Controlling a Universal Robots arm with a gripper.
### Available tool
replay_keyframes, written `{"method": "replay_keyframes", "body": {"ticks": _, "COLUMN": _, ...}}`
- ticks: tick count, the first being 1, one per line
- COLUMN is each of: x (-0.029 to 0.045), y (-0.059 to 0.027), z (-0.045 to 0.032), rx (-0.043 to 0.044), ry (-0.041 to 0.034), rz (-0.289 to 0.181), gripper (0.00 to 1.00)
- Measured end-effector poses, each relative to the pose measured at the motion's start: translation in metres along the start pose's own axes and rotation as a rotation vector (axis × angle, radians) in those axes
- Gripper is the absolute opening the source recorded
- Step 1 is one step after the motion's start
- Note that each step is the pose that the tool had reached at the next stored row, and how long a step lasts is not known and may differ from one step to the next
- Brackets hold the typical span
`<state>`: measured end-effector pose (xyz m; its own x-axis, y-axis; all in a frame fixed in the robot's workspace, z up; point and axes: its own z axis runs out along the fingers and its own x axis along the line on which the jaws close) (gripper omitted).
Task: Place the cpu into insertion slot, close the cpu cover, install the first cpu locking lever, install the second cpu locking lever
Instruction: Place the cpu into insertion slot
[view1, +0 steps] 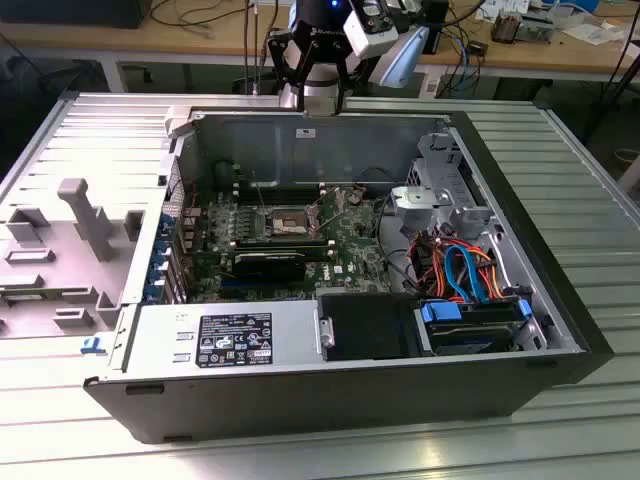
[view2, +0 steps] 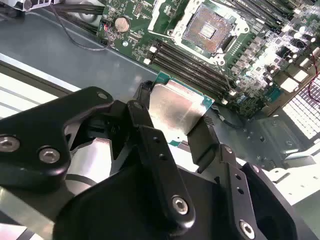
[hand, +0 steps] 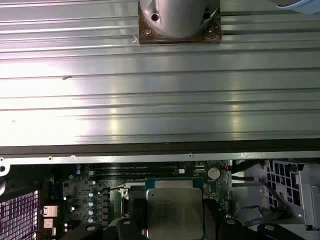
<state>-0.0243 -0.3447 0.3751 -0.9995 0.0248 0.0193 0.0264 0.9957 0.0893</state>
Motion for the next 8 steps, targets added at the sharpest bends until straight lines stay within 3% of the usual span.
{"method": "replay_keyframes", "body": {"ticks": 8, "x": 0.0, "y": -0.0003, "z": 0.0004, "rx": 0.0, "ry": -0.0001, "rz": 0.0, "gripper": 0.54}}
